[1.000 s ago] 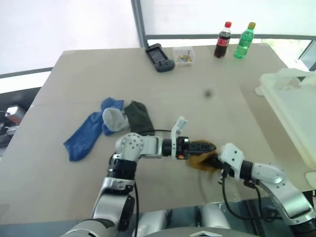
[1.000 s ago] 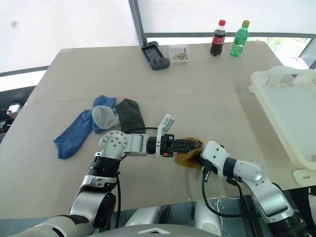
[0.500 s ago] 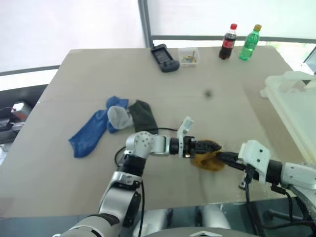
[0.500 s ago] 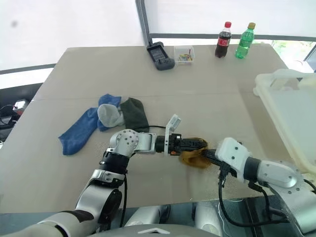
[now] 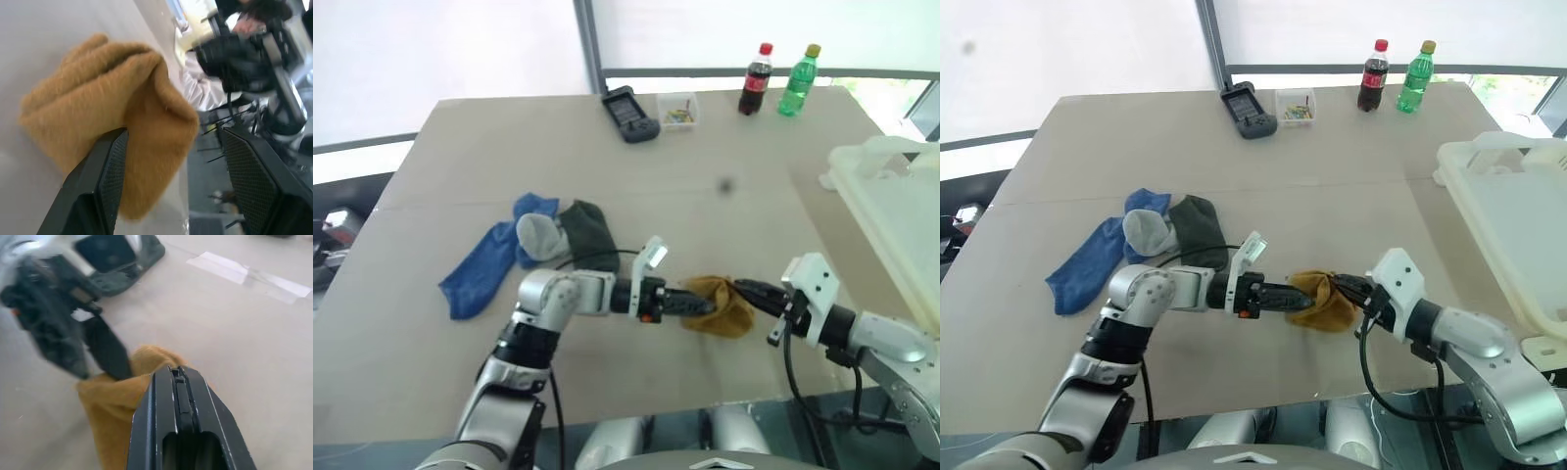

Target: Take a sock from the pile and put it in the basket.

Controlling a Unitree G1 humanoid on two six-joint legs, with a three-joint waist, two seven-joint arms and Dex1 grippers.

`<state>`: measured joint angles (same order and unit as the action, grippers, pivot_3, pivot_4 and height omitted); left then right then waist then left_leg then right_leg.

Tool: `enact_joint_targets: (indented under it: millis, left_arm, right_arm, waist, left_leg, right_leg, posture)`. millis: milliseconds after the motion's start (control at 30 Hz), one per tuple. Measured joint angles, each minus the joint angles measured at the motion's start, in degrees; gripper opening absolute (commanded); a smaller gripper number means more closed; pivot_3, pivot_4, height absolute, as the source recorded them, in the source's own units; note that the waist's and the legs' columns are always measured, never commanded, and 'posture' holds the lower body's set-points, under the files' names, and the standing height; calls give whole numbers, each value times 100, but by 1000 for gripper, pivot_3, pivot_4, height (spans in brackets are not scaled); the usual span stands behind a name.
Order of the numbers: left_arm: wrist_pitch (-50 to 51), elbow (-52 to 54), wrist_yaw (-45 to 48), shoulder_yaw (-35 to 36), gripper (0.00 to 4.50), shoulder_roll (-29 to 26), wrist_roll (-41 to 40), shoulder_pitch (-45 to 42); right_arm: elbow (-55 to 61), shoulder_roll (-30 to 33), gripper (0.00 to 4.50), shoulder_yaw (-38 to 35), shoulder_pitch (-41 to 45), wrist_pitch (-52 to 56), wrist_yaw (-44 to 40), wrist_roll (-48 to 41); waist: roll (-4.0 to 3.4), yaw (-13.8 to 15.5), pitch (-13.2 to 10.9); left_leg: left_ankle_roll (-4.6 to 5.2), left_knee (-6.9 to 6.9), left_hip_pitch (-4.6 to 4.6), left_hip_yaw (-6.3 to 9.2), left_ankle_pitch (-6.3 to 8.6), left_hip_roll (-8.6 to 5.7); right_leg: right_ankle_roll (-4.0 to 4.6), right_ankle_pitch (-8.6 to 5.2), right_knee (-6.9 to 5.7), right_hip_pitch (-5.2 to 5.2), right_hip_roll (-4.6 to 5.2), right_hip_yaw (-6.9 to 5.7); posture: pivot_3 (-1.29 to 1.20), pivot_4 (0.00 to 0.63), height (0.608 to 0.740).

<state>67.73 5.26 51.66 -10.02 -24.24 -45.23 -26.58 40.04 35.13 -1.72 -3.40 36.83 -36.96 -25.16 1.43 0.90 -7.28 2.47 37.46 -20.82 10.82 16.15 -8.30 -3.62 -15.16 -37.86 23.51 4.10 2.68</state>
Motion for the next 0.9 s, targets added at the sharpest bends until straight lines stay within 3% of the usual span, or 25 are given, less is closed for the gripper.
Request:
enact_joint_targets:
  millis: [267, 500, 633, 667, 833, 867, 900]
  left_arm:
    - [-1685, 1133, 552, 79, 3162, -1042, 660, 651]
    - [-2945, 1354, 544, 366, 3162, -1048, 1079, 1142]
    - [-3414, 1371, 687, 500, 3162, -1234, 1252, 1454]
    - [-3539, 1371, 746, 503, 3162, -1295, 1289, 1525]
    - [-3942, 1365, 963, 497, 3162, -1438, 1484, 1561]
    - [-4046, 1362, 1014, 491, 3162, -1525, 1585, 1584]
    - [-4120, 1359, 1081, 489, 3162, -1618, 1662, 1622]
  right_arm:
    - [-702, 98, 58, 964, 386, -374, -223, 597]
    - [-1020, 474, 58, 1364, 376, -802, -263, 1283]
    - [-698, 315, 1079, 809, 294, -230, -240, 592]
    - [-437, 242, 1708, 539, 305, 26, -191, 277]
    - [-68, -141, 3770, 223, 547, 790, 321, -264]
    - [-72, -199, 4353, 215, 621, 980, 452, -320]
    - [-74, -213, 4440, 199, 669, 1158, 536, -382]
  waist:
    - [-12, -2, -8]
    - [-12, 31, -10]
    - [-14, 17, -15]
    - [-15, 18, -15]
    - [-16, 8, -16]
    - [-18, 3, -17]
    - [-22, 1, -19]
  left_leg:
    - [0, -12, -3, -8, 0, 2]
    - [1, -8, -4, -1, 0, 1]
    - [2, -10, -8, -3, 1, 1]
    - [2, -12, -8, -3, 1, 1]
    - [2, -14, -6, -1, 1, 2]
    - [2, -14, -6, -2, 1, 2]
    - [2, -15, -6, -4, 1, 1]
  right_leg:
    - [1, -1, 9, 6, 0, 2]
    - [1, 0, 11, 3, 2, -5]
    - [1, 0, 12, 4, 1, 1]
    - [1, 0, 12, 4, 1, 0]
    - [1, 0, 13, 4, 0, -2]
    - [1, 0, 13, 4, 0, -2]
    - [1, 0, 14, 5, 1, -1]
  posture:
    - [0, 150, 740]
    - [0, 150, 740]
    - [0, 150, 740]
    - [0, 150, 740]
    - [0, 150, 740]
    - [0, 150, 740]
    - [0, 150, 740]
